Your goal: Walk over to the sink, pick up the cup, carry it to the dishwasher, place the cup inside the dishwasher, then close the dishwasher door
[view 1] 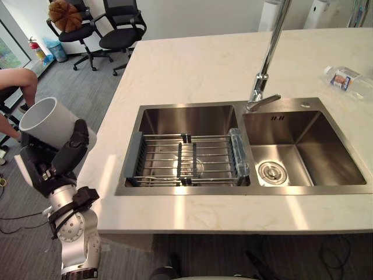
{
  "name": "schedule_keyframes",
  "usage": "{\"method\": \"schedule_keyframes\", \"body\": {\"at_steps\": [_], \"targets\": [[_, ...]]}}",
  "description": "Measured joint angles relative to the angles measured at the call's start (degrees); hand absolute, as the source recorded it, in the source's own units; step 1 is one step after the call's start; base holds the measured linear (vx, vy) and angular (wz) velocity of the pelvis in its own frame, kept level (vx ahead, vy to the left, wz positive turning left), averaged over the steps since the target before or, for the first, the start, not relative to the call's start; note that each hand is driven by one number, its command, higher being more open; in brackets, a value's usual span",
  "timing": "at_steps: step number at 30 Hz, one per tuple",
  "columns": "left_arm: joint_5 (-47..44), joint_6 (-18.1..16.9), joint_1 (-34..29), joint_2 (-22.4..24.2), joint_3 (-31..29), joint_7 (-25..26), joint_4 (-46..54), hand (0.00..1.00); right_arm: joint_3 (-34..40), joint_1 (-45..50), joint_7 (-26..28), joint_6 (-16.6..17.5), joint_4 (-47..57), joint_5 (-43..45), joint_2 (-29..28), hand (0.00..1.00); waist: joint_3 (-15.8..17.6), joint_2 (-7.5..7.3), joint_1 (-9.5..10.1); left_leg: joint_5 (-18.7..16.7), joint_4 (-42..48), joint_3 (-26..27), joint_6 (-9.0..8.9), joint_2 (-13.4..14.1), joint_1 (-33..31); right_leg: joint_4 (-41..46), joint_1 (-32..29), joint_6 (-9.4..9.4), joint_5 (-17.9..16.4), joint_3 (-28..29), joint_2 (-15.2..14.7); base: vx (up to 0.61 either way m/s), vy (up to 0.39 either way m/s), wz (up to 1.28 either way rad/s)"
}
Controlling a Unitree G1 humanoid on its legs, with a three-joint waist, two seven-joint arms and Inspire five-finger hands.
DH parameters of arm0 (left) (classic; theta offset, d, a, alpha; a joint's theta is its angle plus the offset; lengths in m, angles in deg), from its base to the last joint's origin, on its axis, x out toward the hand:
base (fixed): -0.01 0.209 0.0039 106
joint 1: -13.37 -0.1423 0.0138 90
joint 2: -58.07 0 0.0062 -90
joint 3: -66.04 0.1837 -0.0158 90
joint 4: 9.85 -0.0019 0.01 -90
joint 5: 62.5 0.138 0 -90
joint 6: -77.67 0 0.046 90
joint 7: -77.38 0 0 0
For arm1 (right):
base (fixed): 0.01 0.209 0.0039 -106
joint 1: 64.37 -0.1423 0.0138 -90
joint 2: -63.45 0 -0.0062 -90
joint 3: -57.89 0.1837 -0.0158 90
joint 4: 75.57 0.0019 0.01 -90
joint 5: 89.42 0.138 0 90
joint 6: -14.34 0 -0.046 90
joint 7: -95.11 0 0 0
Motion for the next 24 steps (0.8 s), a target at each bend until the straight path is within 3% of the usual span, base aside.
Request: {"method": "schedule_keyframes", "body": {"at_steps": [4,13,16,18,20,24], "targets": [[0.2,0.0,-0.6,0.3,-3.6,5.6,0.1,0.00,-0.8,0.2,-1.7,-0.6,0.5,-0.4,-0.2,1.00,-0.5,-0.77,0.67,0.2,0.0,-1.6,0.28,-0.8,-1.1,1.5,-1.0,-0.46,-1.3,-1.4,-0.8,-0.10,0.041,0.18],[1.9,-0.5,-1.0,1.6,-6.5,8.5,-5.3,0.00,0.1,0.4,-2.7,0.1,-0.4,-4.9,-0.6,1.00,-0.7,-1.30,1.91,0.3,0.0,-4.0,1.72,-3.2,-0.5,2.5,0.7,1.11,-1.7,-4.1,-3.2,0.00,0.025,0.18],[2.8,-0.3,-1.0,2.6,-5.9,9.2,-6.6,0.00,0.7,-0.4,-2.1,0.9,-1.4,-5.3,-0.7,1.00,-0.3,-2.07,1.97,0.1,0.0,-4.4,1.90,-4.5,-0.4,7.3,-0.9,1.77,-4.0,-4.3,-5.1,0.01,0.018,0.12],[4.2,-0.2,-0.9,2.6,-5.5,9.4,-6.6,0.00,1.3,-0.6,-1.7,0.9,-1.8,-6.0,-0.8,1.00,-0.1,-2.43,2.00,0.1,0.0,-5.1,1.94,-5.0,-0.6,10.2,-1.7,1.42,-4.9,-3.7,-5.9,0.02,0.006,0.27],[5.8,0.6,0.0,2.2,-3.8,7.8,-6.6,0.00,1.7,0.0,-1.4,1.4,-2.5,-12.6,-0.7,1.00,-0.1,-2.41,1.70,-0.1,0.0,-8.4,2.31,-5.8,-0.9,15.2,-3.0,0.07,-5.5,0.8,-6.0,0.01,0.010,0.65],[5.8,2.2,1.3,-0.5,-1.4,2.9,-6.8,0.00,1.5,0.0,-0.7,2.8,-3.2,-21.0,0.6,1.00,-0.1,-2.51,1.09,0.3,0.0,-14.7,2.44,-7.0,-1.7,21.2,-4.5,-0.34,-5.7,7.0,-5.7,0.06,-0.039,0.92]]}}
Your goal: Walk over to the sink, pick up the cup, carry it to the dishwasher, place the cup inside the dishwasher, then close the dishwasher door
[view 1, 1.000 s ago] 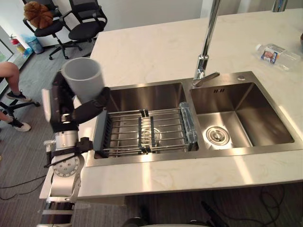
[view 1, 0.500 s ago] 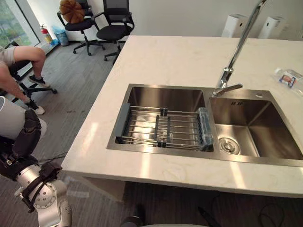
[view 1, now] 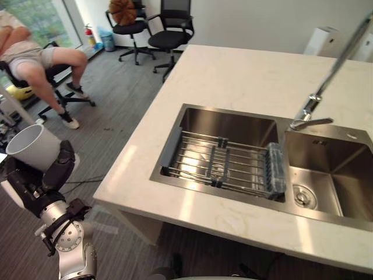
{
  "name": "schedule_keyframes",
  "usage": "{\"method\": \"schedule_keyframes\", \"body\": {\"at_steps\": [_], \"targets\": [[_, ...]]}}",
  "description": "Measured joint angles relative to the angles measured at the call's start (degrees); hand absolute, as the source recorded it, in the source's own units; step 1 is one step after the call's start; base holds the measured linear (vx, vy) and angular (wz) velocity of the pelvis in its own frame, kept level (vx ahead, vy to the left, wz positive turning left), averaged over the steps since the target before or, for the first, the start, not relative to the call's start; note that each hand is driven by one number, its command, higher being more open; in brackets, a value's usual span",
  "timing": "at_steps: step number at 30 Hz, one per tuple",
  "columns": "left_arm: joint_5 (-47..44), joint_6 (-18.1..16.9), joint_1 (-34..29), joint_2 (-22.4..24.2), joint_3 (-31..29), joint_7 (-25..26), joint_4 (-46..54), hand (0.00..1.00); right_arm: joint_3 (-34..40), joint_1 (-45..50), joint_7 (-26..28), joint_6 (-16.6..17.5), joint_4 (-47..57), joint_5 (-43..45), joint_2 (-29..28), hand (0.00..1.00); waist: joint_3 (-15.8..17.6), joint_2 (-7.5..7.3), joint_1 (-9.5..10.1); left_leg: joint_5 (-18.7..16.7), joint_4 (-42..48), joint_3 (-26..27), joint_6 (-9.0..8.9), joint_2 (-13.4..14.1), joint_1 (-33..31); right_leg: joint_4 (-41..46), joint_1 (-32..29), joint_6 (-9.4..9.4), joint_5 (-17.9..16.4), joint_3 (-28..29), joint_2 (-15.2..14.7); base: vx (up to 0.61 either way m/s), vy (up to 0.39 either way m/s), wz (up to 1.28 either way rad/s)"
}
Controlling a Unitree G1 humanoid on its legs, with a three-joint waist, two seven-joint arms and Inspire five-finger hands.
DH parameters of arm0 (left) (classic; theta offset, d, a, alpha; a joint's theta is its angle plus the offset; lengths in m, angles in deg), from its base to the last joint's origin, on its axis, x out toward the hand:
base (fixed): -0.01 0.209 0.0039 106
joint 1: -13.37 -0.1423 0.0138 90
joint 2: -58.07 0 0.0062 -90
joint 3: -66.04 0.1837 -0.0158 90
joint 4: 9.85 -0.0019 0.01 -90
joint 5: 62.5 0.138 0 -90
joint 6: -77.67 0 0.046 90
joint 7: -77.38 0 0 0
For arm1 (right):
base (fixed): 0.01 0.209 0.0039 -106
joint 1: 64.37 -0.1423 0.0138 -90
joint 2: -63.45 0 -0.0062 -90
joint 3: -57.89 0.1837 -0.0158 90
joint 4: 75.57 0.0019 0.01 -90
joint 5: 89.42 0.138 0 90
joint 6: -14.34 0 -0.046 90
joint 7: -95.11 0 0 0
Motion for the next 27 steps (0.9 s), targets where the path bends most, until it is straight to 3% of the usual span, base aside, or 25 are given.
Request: {"method": "schedule_keyframes", "body": {"at_steps": [4,6,9,10,11,12,13,15,18,19,20,21,22,23,24,25,27], "targets": [[-0.2,1.3,0.4,-2.6,0.0,-4.0,-0.3,0.00,-2.7,-1.3,2.9,0.2,-0.6,-5.3,1.5,1.00,-0.2,-0.11,1.23,2.3,0.5,-3.7,-0.48,-0.6,-2.7,-0.7,-0.1,0.15,-1.1,2.8,1.2,0.03,-0.095,0.54],[-0.2,2.4,1.1,-3.3,0.5,-6.4,-0.7,0.00,-2.8,-2.8,3.9,0.2,-1.8,-8.0,2.0,1.00,0.0,-0.40,1.34,4.1,0.8,-6.1,-0.32,-2.3,-4.5,-2.1,0.2,-0.04,-4.1,5.5,1.2,0.00,-0.132,0.80],[-0.3,2.5,1.5,-3.4,2.8,-9.2,-0.7,0.00,-2.8,-5.4,5.0,0.2,-2.9,-9.7,3.2,1.00,2.0,0.69,1.46,5.1,3.3,-8.9,-1.29,-4.1,-6.6,-5.0,2.9,0.50,-7.8,6.1,1.3,-0.12,-0.161,0.78],[-0.4,2.5,2.3,-3.3,4.4,-11.0,-0.7,0.00,-2.6,-7.2,5.6,0.4,-3.6,-9.7,4.5,1.00,3.4,3.03,1.23,4.1,3.2,-6.8,-1.90,-2.8,-7.9,-5.9,3.8,2.20,-8.3,3.6,2.7,-0.21,-0.118,0.87],[-0.6,2.5,2.8,-3.4,5.1,-12.0,-0.7,0.00,-2.2,-7.8,5.7,0.4,-4.0,-9.7,4.8,1.00,3.9,3.81,0.65,2.7,3.9,-2.9,-2.17,-1.2,-8.9,-6.4,4.4,2.02,-8.0,1.7,3.3,-0.29,-0.152,1.37],[-0.6,2.5,4.2,-3.4,6.5,-13.5,-0.7,0.00,-1.4,-7.8,5.8,0.4,-4.4,-9.6,5.2,1.00,4.5,4.11,-0.38,0.5,5.3,3.0,-2.33,0.9,-10.7,-7.0,4.8,1.53,-7.5,-1.8,3.4,-0.29,-0.106,1.96],[-0.6,2.4,6.2,-3.4,7.7,-16.0,-0.3,0.00,-0.9,-7.7,5.7,0.4,-5.2,-9.7,5.5,1.00,4.6,4.69,-1.50,-0.4,6.7,13.0,-2.16,4.2,-13.4,-6.9,5.0,1.05,-7.2,-7.6,3.8,-0.29,-0.094,1.99],[-0.6,2.4,7.2,-3.3,8.1,-17.2,0.4,0.00,-0.9,-6.9,5.4,1.0,-5.9,-11.2,5.9,1.00,4.5,4.63,-1.85,-0.7,8.6,20.2,-1.55,6.3,-13.9,-6.4,4.9,0.78,-7.1,-11.6,3.3,-0.14,-0.035,1.43],[-1.3,2.5,8.2,-3.4,9.6,-18.8,1.7,0.00,-0.4,-6.7,5.4,3.3,-5.5,-14.9,7.0,1.00,4.1,5.25,-2.32,-4.1,18.4,33.0,3.78,11.6,-13.0,-2.1,3.2,0.38,-7.4,-16.5,1.0,-0.02,0.001,1.00],[-1.6,3.2,9.9,-3.4,11.6,-19.8,1.8,0.00,0.0,-6.5,5.5,3.7,-4.8,-15.2,7.3,1.00,4.1,5.67,-2.80,-4.1,19.6,37.6,7.06,13.0,-13.0,2.3,2.2,-0.53,-8.2,-17.9,1.1,-0.05,0.023,1.41],[-2.3,4.1,10.6,-2.8,13.9,-20.5,1.7,0.00,0.3,-6.9,5.5,3.8,-4.9,-15.5,7.2,1.00,3.8,6.21,-4.06,-3.4,14.7,35.5,8.36,10.9,-12.5,1.2,0.3,-3.13,-11.6,-15.6,3.2,-0.09,0.033,1.44],[-2.6,4.3,10.9,-2.2,14.2,-20.9,1.7,0.00,0.1,-7.1,5.6,3.9,-4.7,-15.4,6.9,1.00,3.2,5.58,-4.79,-4.6,11.5,38.3,8.88,10.2,-11.6,-3.1,-0.5,-3.60,-11.3,-14.8,5.0,-0.11,0.048,1.81],[-2.6,5.3,13.4,-1.1,15.7,-21.6,0.4,0.00,0.2,-6.6,5.5,4.5,-4.3,-14.8,5.6,1.00,2.4,3.45,-6.37,-8.6,17.0,48.0,12.39,11.4,-10.9,-6.0,-0.4,-2.32,-5.0,-15.2,3.8,-0.12,0.031,1.73],[-3.0,5.8,14.4,-0.7,17.6,-21.6,0.1,0.00,-0.2,-6.7,5.1,3.7,-4.8,-13.6,5.8,1.00,2.4,3.47,-6.43,-9.8,22.2,51.5,10.18,14.8,-7.6,-4.1,0.1,-2.50,-4.8,-18.3,1.8,-0.08,0.029,1.60],[-3.2,6.1,14.8,-0.7,18.6,-21.8,0.0,0.00,-0.2,-6.7,4.9,3.3,-4.8,-12.9,6.3,1.00,2.3,3.57,-6.57,-10.3,22.6,52.5,7.80,15.3,-6.2,-2.8,0.0,-2.48,-4.9,-19.1,0.8,-0.04,0.063,0.91],[-4.1,6.4,15.4,-0.7,20.4,-22.0,0.1,0.00,-0.1,-6.9,4.7,2.2,-4.7,-12.7,6.8,1.00,2.3,3.64,-6.62,-9.8,20.7,52.2,4.22,14.2,-4.4,-1.8,0.2,-1.18,-5.9,-20.1,-1.3,0.03,0.100,0.51],[-4.6,6.5,15.4,-0.6,22.5,-21.7,-0.5,0.00,0.0,-8.1,4.5,-0.4,-4.9,-14.5,6.9,1.00,2.0,3.97,-6.52,-9.4,17.8,51.2,4.08,11.3,-3.2,-2.3,1.5,1.30,-6.1,-20.3,-2.7,0.04,0.172,0.35]]}}
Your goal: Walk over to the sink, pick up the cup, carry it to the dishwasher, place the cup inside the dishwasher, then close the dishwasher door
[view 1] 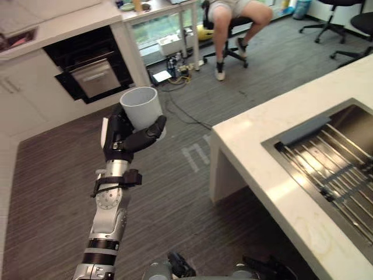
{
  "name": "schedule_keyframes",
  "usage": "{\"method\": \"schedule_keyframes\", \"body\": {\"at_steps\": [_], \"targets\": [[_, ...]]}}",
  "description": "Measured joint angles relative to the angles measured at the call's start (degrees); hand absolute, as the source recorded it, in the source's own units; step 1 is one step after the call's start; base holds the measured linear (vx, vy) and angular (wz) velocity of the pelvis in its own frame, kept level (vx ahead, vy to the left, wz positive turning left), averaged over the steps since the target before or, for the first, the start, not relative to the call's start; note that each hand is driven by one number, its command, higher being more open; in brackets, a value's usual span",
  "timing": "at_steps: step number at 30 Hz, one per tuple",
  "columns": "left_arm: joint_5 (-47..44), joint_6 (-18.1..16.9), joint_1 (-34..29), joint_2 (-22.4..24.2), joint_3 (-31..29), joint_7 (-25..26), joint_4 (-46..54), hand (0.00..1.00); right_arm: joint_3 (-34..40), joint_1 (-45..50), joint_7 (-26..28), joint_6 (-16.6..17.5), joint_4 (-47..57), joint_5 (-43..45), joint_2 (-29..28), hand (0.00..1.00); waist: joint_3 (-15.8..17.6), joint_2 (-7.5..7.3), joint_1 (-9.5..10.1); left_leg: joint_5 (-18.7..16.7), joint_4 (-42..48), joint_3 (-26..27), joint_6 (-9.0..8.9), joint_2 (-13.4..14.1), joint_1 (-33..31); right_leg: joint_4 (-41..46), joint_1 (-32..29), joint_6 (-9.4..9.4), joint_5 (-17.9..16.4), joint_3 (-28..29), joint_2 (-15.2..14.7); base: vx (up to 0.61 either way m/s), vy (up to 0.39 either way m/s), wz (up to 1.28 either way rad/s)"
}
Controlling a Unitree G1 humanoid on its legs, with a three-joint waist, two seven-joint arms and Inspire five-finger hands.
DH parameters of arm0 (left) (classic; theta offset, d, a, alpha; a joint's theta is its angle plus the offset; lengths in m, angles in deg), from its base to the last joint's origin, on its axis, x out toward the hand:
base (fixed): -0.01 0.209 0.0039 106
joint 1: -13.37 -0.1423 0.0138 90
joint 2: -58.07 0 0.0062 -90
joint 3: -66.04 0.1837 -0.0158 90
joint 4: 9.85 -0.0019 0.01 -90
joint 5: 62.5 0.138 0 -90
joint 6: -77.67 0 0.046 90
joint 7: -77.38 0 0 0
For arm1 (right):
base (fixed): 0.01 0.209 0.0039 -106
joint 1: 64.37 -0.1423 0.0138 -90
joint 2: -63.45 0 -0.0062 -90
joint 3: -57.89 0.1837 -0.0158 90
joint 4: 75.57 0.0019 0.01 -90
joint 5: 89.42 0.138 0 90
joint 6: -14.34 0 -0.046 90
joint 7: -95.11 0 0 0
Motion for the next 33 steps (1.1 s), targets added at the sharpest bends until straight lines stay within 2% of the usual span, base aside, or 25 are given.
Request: {"method": "schedule_keyframes", "body": {"at_steps": [1,2,4,7,9,10,11,12,13,14,15,16,17,18,19,20,22,23,24,29,33], "targets": [[-0.1,0.6,-0.2,0.0,1.4,0.1,-0.4,0.00,0.8,-0.8,0.0,-1.7,-0.1,-4.6,-0.3,1.00,0.0,-0.07,0.02,0.1,-0.8,-0.5,0.22,-1.2,0.7,-0.9,1.2,0.90,0.5,-0.6,-0.5,0.04,0.187,0.26],[-0.1,0.8,-0.3,-0.1,1.9,0.1,-0.6,0.00,1.1,-1.3,-0.1,-2.1,0.0,-6.9,-0.3,1.00,0.0,-0.08,0.11,0.1,-1.1,-0.7,0.26,-1.6,0.9,-1.1,1.5,1.21,0.7,-0.8,-0.7,0.03,0.173,0.24],[0.0,1.2,-1.5,-0.1,5.3,-0.1,-0.7,0.00,1.0,-3.6,-0.8,-2.5,-0.2,-17.2,0.7,1.00,-0.4,-0.21,0.44,0.7,-3.2,-2.2,0.84,-3.7,1.2,-1.1,2.3,1.76,1.3,-2.2,-1.7,0.00,0.150,0.35],[0.0,1.3,-2.0,0.1,11.2,-1.6,-0.7,0.00,0.5,-4.1,-1.2,-4.6,-1.7,-17.9,1.6,1.00,-1.7,-0.69,1.33,1.4,-6.2,-6.4,1.13,-7.4,0.7,1.7,3.1,1.89,1.3,-6.5,-4.2,-0.01,0.113,0.84],[-0.1,1.9,-2.0,1.0,13.3,-2.2,-0.7,0.00,1.6,-4.1,-1.4,-5.8,-1.8,-16.8,2.1,1.00,-2.0,-0.97,1.29,0.4,-6.4,-10.3,1.97,-9.9,0.6,11.1,1.7,1.51,1.6,-5.7,-7.8,0.07,0.098,1.26],[-1.4,2.4,-1.9,2.1,14.5,-2.2,-0.8,0.00,2.8,-4.0,-1.6,-6.3,-1.4,-14.1,2.0,1.00,-2.0,-1.73,1.13,-0.2,-6.0,-14.6,2.94,-11.9,1.1,23.0,-2.2,-4.59,5.2,0.6,-10.6,0.07,0.083,1.46],[-2.1,2.6,-2.0,2.3,15.2,-2.0,-1.1,0.00,2.7,-3.8,-1.6,-6.4,-1.2,-12.9,1.9,1.00,-2.0,-1.87,1.01,-0.4,-6.0,-16.9,3.31,-12.5,1.7,27.1,-4.0,-7.67,8.2,4.0,-10.6,0.16,0.077,1.99],[-3.0,2.6,-2.0,2.4,15.9,-1.7,-1.8,0.00,2.2,-4.2,-1.6,-6.4,-1.3,-10.2,1.4,1.00,-2.2,-1.91,0.55,-0.7,-6.0,-21.6,3.83,-13.3,2.4,31.5,-6.5,-5.75,7.2,10.3,-8.9,0.15,-0.001,2.01],[-3.6,2.6,-2.0,2.9,16.0,-1.2,-2.4,0.00,0.9,-4.4,-1.9,-6.5,-1.4,-7.8,1.0,1.00,-2.2,-1.91,0.49,-0.7,-5.9,-25.9,3.80,-13.8,2.4,30.1,-8.5,-4.15,3.6,14.0,-6.6,0.18,-0.016,2.20],[-4.0,2.5,-2.0,2.7,16.0,-1.2,-2.5,0.00,0.3,-5.0,-2.3,-6.5,-1.9,-5.7,0.8,1.00,-2.1,-1.89,0.68,-0.6,-6.0,-28.2,3.69,-14.0,2.4,26.6,-10.1,-3.20,2.1,16.0,-5.3,0.15,-0.063,1.71],[-4.1,2.5,-2.0,2.3,16.0,-1.2,-2.4,0.00,-0.1,-5.5,-2.4,-6.7,-2.5,-4.4,0.8,1.00,-2.1,-1.89,0.85,-0.6,-6.0,-29.4,3.64,-14.1,2.4,23.6,-11.1,-2.80,1.9,17.4,-4.5,0.17,-0.071,1.41],[-4.4,2.5,-2.0,1.2,16.1,-1.0,-2.3,0.00,-1.1,-6.2,-2.6,-6.9,-3.0,-0.9,0.6,1.00,-2.1,-1.92,1.62,-0.2,-6.2,-30.4,3.12,-14.0,2.5,16.5,-13.0,-1.40,2.1,20.6,-3.3,0.22,-0.091,1.25],[-4.4,2.7,-2.0,-0.7,16.2,-0.6,-1.2,0.00,-2.6,-6.8,-2.7,-7.3,-3.5,2.3,0.1,1.00,-1.9,-2.73,2.04,0.0,-6.2,-32.1,2.81,-14.9,2.5,6.8,-13.7,1.71,6.2,23.2,-2.5,0.18,-0.081,1.08],[-4.4,3.1,-2.0,-2.2,16.0,0.0,0.2,0.00,-3.3,-7.2,-2.8,-7.5,-3.7,3.7,-0.7,1.00,-1.7,-3.87,2.25,0.0,-6.2,-32.5,2.79,-15.6,2.6,2.4,-14.3,1.95,10.4,24.2,-2.5,0.18,-0.127,0.86],[-4.2,3.9,-1.9,-3.5,15.6,0.7,1.6,0.00,-4.2,-7.7,-2.9,-8.0,-3.9,6.0,-1.9,1.00,-1.7,-4.47,2.08,0.1,-6.4,-34.1,2.60,-16.0,2.7,-0.2,-14.2,4.67,13.1,25.5,-2.1,0.19,-0.146,0.50],[-4.2,4.8,-2.0,-3.7,15.4,1.6,2.7,0.00,-5.5,-7.8,-3.6,-8.9,-4.0,7.1,-2.4,1.00,-2.5,-3.57,2.51,0.2,-7.2,-34.7,2.28,-14.8,2.4,-4.7,-12.5,4.39,14.1,24.4,-0.6,0.19,-0.148,0.29],[-4.2,5.4,-1.9,-4.1,14.3,2.2,5.1,0.00,-6.2,-8.0,-3.3,-9.8,-5.0,9.3,-1.9,1.00,-2.6,-3.42,3.29,0.7,-9.0,-33.9,1.51,-13.0,2.9,-11.4,-10.4,2.88,16.7,24.3,2.0,0.16,-0.112,-0.32],[-4.2,6.0,-1.9,-4.1,13.3,2.5,5.9,0.00,-6.1,-8.0,-2.9,-10.2,-5.1,10.6,-1.9,1.00,-2.8,-3.70,3.32,0.8,-10.0,-33.1,1.13,-12.1,3.5,-15.1,-8.7,2.71,18.6,24.5,3.2,0.11,-0.082,-0.38],[-4.5,9.5,-2.3,-4.7,9.5,2.5,10.4,0.00,-3.3,-4.1,-1.9,-11.4,-3.3,15.1,-2.4,1.00,-3.3,-2.79,0.20,0.5,-14.0,-31.9,-4.43,-8.2,9.5,-22.5,-2.0,0.89,19.9,23.1,7.9,0.05,-0.039,-0.18],[-4.4,9.5,-2.6,-4.6,9.4,2.5,10.4,0.00,-3.3,-3.6,-1.9,-11.4,-3.3,15.1,-2.5,1.00,-3.3,-2.79,0.16,0.4,-13.9,-31.9,-4.45,-8.2,9.5,-22.7,-2.1,0.88,19.9,23.2,7.9,0.00,0.000,0.00],[-4.9,9.3,-7.3,-1.3,4.6,2.3,9.0,0.00,-1.7,-1.5,0.3,-9.9,-2.7,17.3,-3.6,1.00,-3.2,-2.71,-0.01,-1.0,-10.9,-31.7,-5.91,-7.3,7.8,-25.2,-1.2,0.08,21.0,23.2,8.5,0.00,-0.013,-0.01]]}}
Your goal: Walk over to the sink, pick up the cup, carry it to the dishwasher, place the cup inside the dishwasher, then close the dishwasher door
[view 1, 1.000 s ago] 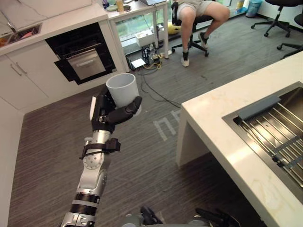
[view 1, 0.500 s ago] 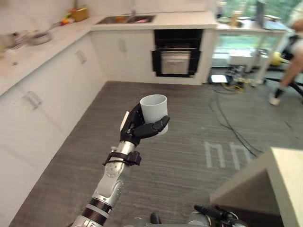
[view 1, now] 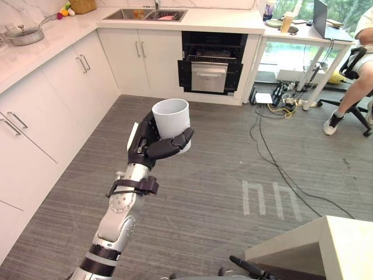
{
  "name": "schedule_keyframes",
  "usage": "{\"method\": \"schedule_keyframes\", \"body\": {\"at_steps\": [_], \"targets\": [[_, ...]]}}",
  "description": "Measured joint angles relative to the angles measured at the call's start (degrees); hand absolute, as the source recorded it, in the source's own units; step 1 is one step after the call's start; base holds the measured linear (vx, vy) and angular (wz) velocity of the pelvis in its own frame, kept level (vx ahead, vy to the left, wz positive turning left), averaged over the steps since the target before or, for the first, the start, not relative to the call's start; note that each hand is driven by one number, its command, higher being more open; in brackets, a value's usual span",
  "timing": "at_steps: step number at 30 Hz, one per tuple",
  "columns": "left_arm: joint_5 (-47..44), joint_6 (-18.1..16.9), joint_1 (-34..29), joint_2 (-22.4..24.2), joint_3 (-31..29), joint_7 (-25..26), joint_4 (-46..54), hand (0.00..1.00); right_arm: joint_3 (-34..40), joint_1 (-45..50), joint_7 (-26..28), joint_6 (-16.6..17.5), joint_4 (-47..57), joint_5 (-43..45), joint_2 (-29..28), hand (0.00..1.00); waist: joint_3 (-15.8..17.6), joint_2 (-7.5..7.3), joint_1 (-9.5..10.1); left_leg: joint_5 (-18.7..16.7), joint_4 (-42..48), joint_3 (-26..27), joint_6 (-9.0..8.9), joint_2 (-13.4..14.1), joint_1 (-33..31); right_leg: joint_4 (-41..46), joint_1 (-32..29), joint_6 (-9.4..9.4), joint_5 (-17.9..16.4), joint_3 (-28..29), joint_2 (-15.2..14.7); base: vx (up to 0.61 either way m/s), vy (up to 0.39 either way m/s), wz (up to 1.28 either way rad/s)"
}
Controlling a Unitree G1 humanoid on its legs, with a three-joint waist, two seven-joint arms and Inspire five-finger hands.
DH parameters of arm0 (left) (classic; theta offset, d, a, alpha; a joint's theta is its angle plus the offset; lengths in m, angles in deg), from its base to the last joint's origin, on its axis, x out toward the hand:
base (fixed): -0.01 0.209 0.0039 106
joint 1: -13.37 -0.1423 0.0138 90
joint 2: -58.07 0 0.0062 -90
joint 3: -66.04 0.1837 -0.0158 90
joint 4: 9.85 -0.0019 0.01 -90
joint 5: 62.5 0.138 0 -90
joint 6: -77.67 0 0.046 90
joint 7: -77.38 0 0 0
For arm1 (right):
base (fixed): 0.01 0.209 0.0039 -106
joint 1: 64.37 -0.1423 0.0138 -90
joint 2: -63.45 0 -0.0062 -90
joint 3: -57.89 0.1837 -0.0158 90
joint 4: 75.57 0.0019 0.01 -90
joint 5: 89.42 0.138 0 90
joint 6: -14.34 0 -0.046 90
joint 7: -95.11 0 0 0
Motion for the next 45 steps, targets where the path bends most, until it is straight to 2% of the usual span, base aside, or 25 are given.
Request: {"method": "schedule_keyframes", "body": {"at_steps": [7,10,12,14,15,16,18,19,20,21,23,25,27,29,30,32,35,36,37,38,39,40,41,44,45], "targets": [[-4.3,-0.4,-9.1,8.2,-11.4,0.2,-8.0,0.00,4.3,6.1,4.1,3.5,1.3,6.6,-1.6,1.00,0.6,1.56,0.25,-3.6,6.1,0.0,-1.45,3.7,-1.6,-1.7,2.0,-2.31,-0.9,-0.2,3.1,0.01,-0.097,-0.02],[-4.8,-0.8,-11.6,11.0,-12.0,-0.5,-9.2,0.00,6.9,7.1,6.1,5.1,1.4,6.8,-1.7,1.00,0.5,2.92,0.53,-4.7,7.3,-0.9,-1.06,4.1,-1.5,9.3,-1.8,-2.16,-8.1,-1.6,2.4,0.03,-0.075,0.25],[-4.6,-1.1,-11.7,11.2,-11.6,-2.5,-9.2,0.00,6.9,7.5,6.2,6.8,1.6,8.5,-2.0,1.00,-0.1,1.90,1.07,-6.7,9.0,-1.7,0.14,1.7,-1.4,22.3,-5.8,-1.18,-16.2,-2.6,-1.6,0.08,-0.019,0.46],[-4.3,-1.3,-11.5,11.1,-9.9,-3.3,-9.1,0.00,7.0,8.8,6.2,8.2,2.0,10.0,-1.7,1.00,-1.2,1.44,0.88,-8.0,8.6,-1.8,1.02,-0.3,-0.6,29.0,-6.8,0.34,-19.2,-4.3,-5.3,0.13,0.014,0.54],[-4.0,-2.1,-11.2,11.1,-9.3,-3.5,-9.0,0.00,7.1,8.6,6.2,8.5,2.5,10.6,-1.4,1.00,-1.2,1.54,1.15,-8.3,8.5,-1.9,1.36,-1.4,0.0,36.9,-10.1,0.69,-19.4,-4.6,-7.6,0.13,0.032,0.32],[-3.9,-2.7,-10.7,10.6,-9.1,-3.7,-8.9,0.00,7.1,8.6,6.3,9.6,3.5,10.8,-1.6,1.00,-1.0,1.07,1.28,-8.6,8.7,-2.5,1.55,-2.7,1.3,47.8,-14.1,-0.85,-17.8,-4.8,-10.9,0.17,0.046,0.24],[-3.4,-2.7,-10.7,10.2,-8.8,-3.6,-8.9,0.00,7.3,9.0,6.7,11.0,4.0,11.2,-2.4,1.00,-0.9,0.89,1.04,-9.5,8.4,-3.6,2.06,-3.2,4.0,55.9,-15.9,-2.44,-13.2,-4.4,-12.9,0.18,0.056,0.34],[-2.7,-3.8,-10.7,9.7,-7.3,-2.8,-8.3,0.00,6.9,9.3,7.2,13.7,4.7,11.1,-2.8,1.00,-1.0,0.95,0.39,-9.8,6.7,-5.7,2.44,-3.0,6.5,62.4,-18.7,-3.19,-4.5,-2.2,-12.9,0.24,0.046,0.43],[-2.7,-4.1,-10.6,9.7,-7.1,-2.7,-8.3,0.00,6.9,9.3,7.3,14.0,4.9,11.1,-2.9,1.00,-1.0,1.08,0.16,-9.8,6.7,-6.3,2.50,-2.8,6.9,63.6,-19.6,-3.02,-4.6,-1.8,-12.7,0.28,0.028,0.57],[-2.2,-4.9,-10.4,9.7,-6.9,-2.1,-8.3,0.00,6.9,9.2,7.5,15.4,5.6,11.1,-3.7,1.00,-0.9,1.76,-0.13,-10.3,6.4,-7.4,2.81,-2.0,7.4,64.8,-21.9,-2.46,-9.8,0.1,-10.0,0.18,-0.012,0.35],[-1.6,-5.1,-9.2,9.6,-6.4,-1.3,-8.3,0.00,6.7,9.5,7.5,16.1,8.0,11.2,-5.2,1.00,-0.3,1.92,-0.86,-11.6,6.5,-9.8,3.11,-0.4,7.7,57.5,-24.6,-2.53,-15.3,0.5,-5.1,0.25,-0.089,0.71],[-0.7,-5.2,-8.0,9.0,-5.6,-0.8,-8.3,0.00,6.6,9.9,7.1,16.5,9.4,11.2,-5.7,1.00,0.6,1.97,-1.70,-12.1,5.4,-12.2,2.14,0.9,8.9,43.7,-27.0,-1.59,-14.9,0.6,-1.9,0.34,-0.167,0.78],[-0.5,-5.1,-6.2,7.1,-4.8,-0.9,-8.3,0.00,6.4,9.8,7.1,17.0,9.8,12.8,-5.6,1.00,1.5,0.47,-1.57,-14.3,4.5,-13.5,0.61,1.0,12.2,26.1,-28.7,-1.04,-6.6,0.7,-1.1,0.40,-0.218,0.46],[-0.7,-4.6,-5.7,6.8,-4.9,-0.9,-8.3,0.00,6.3,10.0,7.5,17.2,9.8,12.6,-4.7,1.00,1.7,1.24,-2.29,-16.1,4.6,-14.1,0.22,2.0,14.3,27.3,-28.0,-2.60,1.9,1.0,-0.5,0.47,-0.245,0.38],[-0.7,-4.5,-5.5,7.0,-4.7,-1.3,-8.3,0.00,6.4,9.3,7.6,17.2,9.9,12.2,-4.2,1.00,1.6,2.40,-2.21,-16.0,5.5,-13.8,0.34,3.1,14.3,30.3,-28.5,-4.32,-1.4,0.2,0.1,0.44,-0.238,0.28],[-0.7,-4.5,-5.0,6.9,-4.6,-2.5,-8.4,0.00,6.6,9.1,7.6,17.1,10.3,12.2,-4.7,1.00,1.6,2.43,-2.20,-15.0,8.1,-13.8,-0.31,4.5,14.3,34.7,-28.4,-5.72,-5.4,-1.2,0.1,0.42,-0.250,0.28],[-0.7,-4.3,-5.4,7.7,-3.8,-2.5,-8.4,0.00,6.9,9.3,6.7,16.1,10.3,12.3,-4.7,1.00,1.4,2.23,-2.23,-11.4,18.2,-13.7,-2.14,5.4,12.5,37.8,-25.2,-6.25,-11.4,-2.7,-0.1,0.44,-0.268,0.23],[-0.5,-4.4,-5.8,7.8,-3.1,-2.5,-8.4,0.00,6.9,9.7,6.3,15.8,10.1,12.3,-4.7,1.00,1.4,2.41,-2.13,-7.4,27.4,-13.6,-6.13,6.2,9.0,36.6,-22.3,-6.26,-12.8,-3.0,0.0,0.52,-0.280,0.22],[-0.5,-4.4,-6.3,8.4,-2.9,-2.9,-8.4,0.00,6.8,10.2,6.3,15.8,9.8,11.5,-4.8,1.00,1.4,2.64,-1.89,0.1,40.9,-12.6,-7.93,8.7,2.8,32.4,-17.3,-6.75,-13.5,-3.8,1.1,0.51,-0.235,0.18],[-0.4,-4.4,-6.4,8.5,-2.9,-3.1,-8.3,0.00,6.7,10.5,6.3,15.9,9.7,10.6,-4.9,1.00,1.4,2.80,-1.68,1.1,46.4,-11.9,-7.42,10.2,0.2,30.4,-15.1,-7.25,-13.7,-4.1,1.9,0.44,-0.177,0.06],[-0.4,-4.3,-6.5,8.7,-2.9,-3.4,-7.9,0.00,6.6,10.7,6.3,16.2,9.7,9.6,-4.9,1.00,1.7,3.53,-1.21,-0.6,54.3,-9.7,-4.89,12.9,-3.1,27.4,-11.2,-7.88,-13.8,-4.4,3.4,0.41,-0.167,-0.04],[-0.5,-4.3,-7.4,8.7,-3.2,-3.7,-6.6,0.00,5.6,10.8,6.1,17.3,9.7,8.9,-4.7,1.00,2.2,3.20,-1.02,-3.6,61.8,-7.3,-0.50,15.3,-7.9,23.6,-6.3,-8.17,-13.9,-4.5,5.0,0.31,-0.120,-0.09],[-0.7,-4.2,-7.6,8.5,-3.3,-4.1,-6.1,0.00,5.1,10.8,6.1,18.0,9.7,9.0,-4.4,1.00,2.2,3.08,-0.74,-4.9,62.8,-6.6,0.78,15.6,-10.0,21.8,-4.5,-8.18,-13.9,-4.4,5.3,0.36,-0.108,-0.27],[-1.4,-3.1,-7.8,7.4,-4.8,-5.1,-3.6,0.00,3.8,8.4,6.1,20.6,9.9,11.3,-1.9,1.00,2.1,2.77,1.76,-9.9,47.5,0.2,2.38,12.3,-17.0,15.9,0.8,-6.54,-12.9,-0.4,4.5,0.44,-0.027,-0.67],[-1.9,-3.0,-7.8,7.4,-5.6,-5.1,-2.4,0.00,2.7,6.5,6.1,21.2,10.4,11.6,-1.0,1.00,2.2,2.51,1.93,-9.9,34.5,1.0,1.95,9.1,-18.1,14.2,2.2,-6.15,-12.7,1.0,3.3,0.45,0.062,-0.53]]}}
